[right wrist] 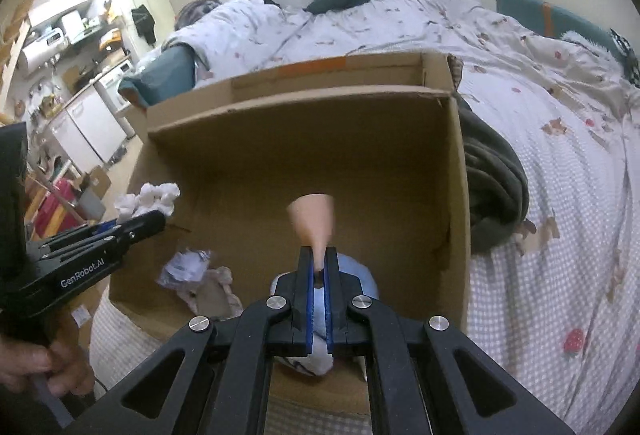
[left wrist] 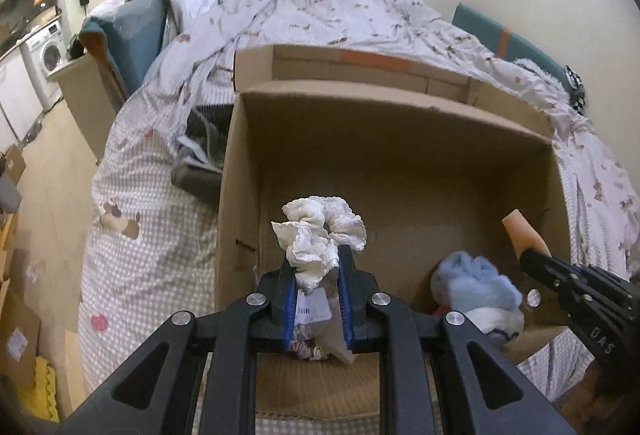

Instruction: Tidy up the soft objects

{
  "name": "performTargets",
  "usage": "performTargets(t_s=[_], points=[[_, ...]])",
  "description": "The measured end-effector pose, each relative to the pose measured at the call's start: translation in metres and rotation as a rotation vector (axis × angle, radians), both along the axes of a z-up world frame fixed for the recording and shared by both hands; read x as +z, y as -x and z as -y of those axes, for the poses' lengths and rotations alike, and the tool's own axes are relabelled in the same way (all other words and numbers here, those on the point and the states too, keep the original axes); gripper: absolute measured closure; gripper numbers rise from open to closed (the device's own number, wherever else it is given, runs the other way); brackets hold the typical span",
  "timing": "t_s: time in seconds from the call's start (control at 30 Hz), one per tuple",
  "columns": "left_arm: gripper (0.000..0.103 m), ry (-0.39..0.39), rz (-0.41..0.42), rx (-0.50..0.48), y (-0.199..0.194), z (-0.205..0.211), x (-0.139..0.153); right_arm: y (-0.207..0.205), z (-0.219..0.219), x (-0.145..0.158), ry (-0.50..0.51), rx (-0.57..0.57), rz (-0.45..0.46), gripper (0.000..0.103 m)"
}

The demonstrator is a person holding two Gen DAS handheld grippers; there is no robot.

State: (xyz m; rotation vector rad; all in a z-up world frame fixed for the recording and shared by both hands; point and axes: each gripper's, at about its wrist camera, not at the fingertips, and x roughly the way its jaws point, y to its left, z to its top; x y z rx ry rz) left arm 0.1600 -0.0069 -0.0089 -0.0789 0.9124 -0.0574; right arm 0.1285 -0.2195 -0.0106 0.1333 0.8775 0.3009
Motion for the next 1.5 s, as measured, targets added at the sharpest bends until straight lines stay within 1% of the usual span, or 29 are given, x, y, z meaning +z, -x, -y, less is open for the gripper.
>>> performTargets(t_s=[0.1, 0.27, 0.4, 0.5, 0.53, 0.57, 0.6, 0.63, 0.67, 0.7, 0.73, 0.77, 0.8, 0.83, 0.87, 0.97, 1.03, 1.1, 1.13, 1.23, 1.27, 1.33, 1.43, 1.5], points=[[0.086, -0.005, 0.002, 0.011, 0.0, -0.001, -0.001, -0.001, 0.0, -0.004, -0.005, -0.004, -0.024, 0.097], [0.085, -0.001, -0.017, 0.015, -0.001, 0.001, -0.005, -0.004, -0.003, -0.012, -0.008, 0.002, -0.056, 0.097], [0.084, 0.007, -0.017, 0.008, -0.001, 0.004, -0.005, -0.004, -0.005, -0.013, -0.011, 0.008, -0.059, 0.097], [0.075, 0.012, -0.024, -0.005, 0.0, 0.006, -0.006, -0.003, -0.005, -0.011, -0.023, 0.01, -0.048, 0.097], [0.07, 0.011, -0.026, -0.007, 0.001, 0.006, -0.006, -0.003, -0.004, -0.01, -0.03, 0.009, -0.046, 0.097], [0.06, 0.009, -0.029, -0.008, 0.001, 0.007, -0.006, -0.003, -0.003, -0.01, -0.039, 0.008, -0.046, 0.097], [0.055, 0.004, -0.029, -0.01, 0.002, 0.009, -0.005, -0.003, -0.002, -0.009, -0.053, 0.005, -0.047, 0.096], [0.044, 0.002, -0.022, -0.014, 0.004, 0.01, -0.003, -0.004, 0.0, -0.009, -0.072, 0.003, -0.052, 0.095], [0.039, 0.003, -0.015, -0.017, 0.005, 0.011, -0.002, -0.004, 0.001, -0.008, -0.093, 0.002, -0.058, 0.089], [0.038, 0.004, -0.005, -0.02, 0.006, 0.012, -0.001, -0.005, 0.003, -0.008, -0.109, -0.002, -0.063, 0.081], [0.038, 0.004, 0.003, -0.022, 0.008, 0.013, 0.001, -0.005, 0.005, -0.008, -0.125, -0.009, -0.066, 0.076], [0.038, 0.001, 0.006, -0.021, 0.008, 0.014, 0.002, -0.006, 0.007, -0.007, -0.141, -0.016, -0.066, 0.064], [0.038, -0.005, 0.009, -0.017, 0.009, 0.014, 0.003, -0.006, 0.009, -0.006, -0.157, -0.021, -0.069, 0.039], [0.038, -0.012, 0.015, -0.013, 0.009, 0.014, 0.004, -0.006, 0.011, -0.005, -0.179, -0.028, -0.073, 0.029], [0.038, -0.012, 0.018, -0.011, 0.01, 0.013, 0.005, -0.006, 0.015, -0.003, -0.212, -0.036, -0.07, 0.025], [0.038, -0.029, 0.021, 0.018, 0.012, 0.009, 0.01, -0.004, 0.021, 0.002, -0.252, -0.058, -0.071, 0.025], [0.038, -0.035, 0.024, 0.025, 0.016, 0.005, 0.018, -0.001, 0.023, 0.008, -0.25, -0.078, -0.064, 0.02], [0.038, -0.028, 0.039, 0.024, 0.02, 0.001, 0.027, 0.003, 0.025, 0.018, -0.235, -0.089, -0.043, 0.0], [0.037, -0.02, 0.051, 0.025, 0.023, -0.001, 0.035, 0.005, 0.024, 0.024, -0.224, -0.091, -0.031, 0.0], [0.016, -0.026, 0.072, 0.049, 0.032, -0.007, 0.056, 0.012, 0.024, 0.041, -0.196, -0.112, 0.001, 0.0], [0.014, -0.036, 0.077, 0.063, 0.035, -0.009, 0.062, 0.014, 0.025, 0.045, -0.188, -0.125, 0.005, 0.0], [0.014, -0.066, 0.086, 0.068, 0.045, -0.011, 0.075, 0.02, 0.025, 0.056, -0.194, -0.141, 0.02, 0.0], [0.011, -0.044, 0.111, 0.053, 0.062, -0.019, 0.085, 0.034, 0.023, 0.07, -0.175, -0.136, 0.057, 0.0], [0.01, -0.037, 0.126, 0.061, 0.077, -0.027, 0.089, 0.044, 0.021, 0.078, -0.156, -0.129, 0.086, 0.0]])
